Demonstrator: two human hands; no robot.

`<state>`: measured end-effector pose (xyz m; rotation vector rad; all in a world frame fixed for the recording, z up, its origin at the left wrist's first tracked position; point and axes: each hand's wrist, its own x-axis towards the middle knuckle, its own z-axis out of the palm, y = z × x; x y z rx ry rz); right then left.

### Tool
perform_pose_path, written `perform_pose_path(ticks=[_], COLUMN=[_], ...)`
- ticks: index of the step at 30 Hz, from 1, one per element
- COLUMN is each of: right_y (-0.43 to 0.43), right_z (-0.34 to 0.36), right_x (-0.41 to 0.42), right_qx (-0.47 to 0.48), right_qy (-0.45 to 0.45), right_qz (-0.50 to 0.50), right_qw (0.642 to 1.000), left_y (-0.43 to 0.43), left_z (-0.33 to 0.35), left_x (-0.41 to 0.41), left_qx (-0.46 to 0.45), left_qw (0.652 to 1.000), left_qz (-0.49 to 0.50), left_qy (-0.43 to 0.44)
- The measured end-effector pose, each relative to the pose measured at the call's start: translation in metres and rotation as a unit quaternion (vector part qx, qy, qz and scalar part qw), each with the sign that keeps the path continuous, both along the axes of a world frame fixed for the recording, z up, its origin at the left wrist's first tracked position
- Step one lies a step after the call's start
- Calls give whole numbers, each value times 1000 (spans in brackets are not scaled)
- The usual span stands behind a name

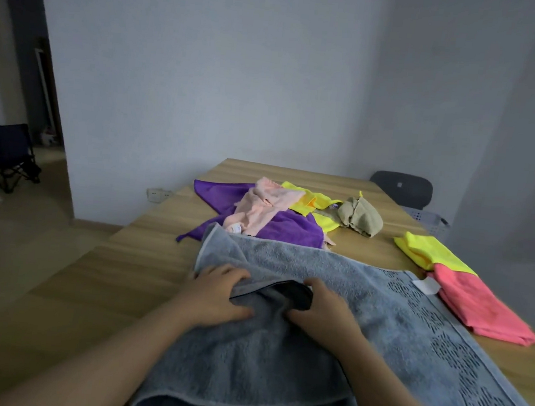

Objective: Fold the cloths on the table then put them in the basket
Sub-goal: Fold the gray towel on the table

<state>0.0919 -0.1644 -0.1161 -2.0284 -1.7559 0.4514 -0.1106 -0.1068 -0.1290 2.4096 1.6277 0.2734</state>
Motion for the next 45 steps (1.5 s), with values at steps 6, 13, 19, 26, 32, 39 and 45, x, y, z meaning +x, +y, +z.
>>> perform_pose_path(ticks=[6, 13, 19, 26, 32, 39, 45], right_y=[-6, -27, -73, -116, -124, -115, -105], right_z=[5, 34, 56, 48, 18, 10, 7], right_x=[6, 25, 76, 160, 203, 206, 177], right_qx=[15, 39, 6, 54, 63, 21, -63], right_qy=[31, 278, 420, 505, 343, 220, 251], right_qz=[-39, -32, -42, -120, -218, -201, -92], right_qw=[999, 959, 907, 853, 911, 954, 962], left_y=[4, 8, 8, 0, -14, -13, -8], left_z=[26, 81, 109, 108, 57, -9, -17], left_x=[8, 46, 123, 244, 285, 255, 207], left_qx=[185, 342, 307, 204, -81, 17, 38], left_qw=[978, 930, 945, 949, 955, 985, 985], left_qz=[85, 114, 31, -98, -268, -147, -146], left_qy=[44, 72, -110, -218, -102, 91, 82])
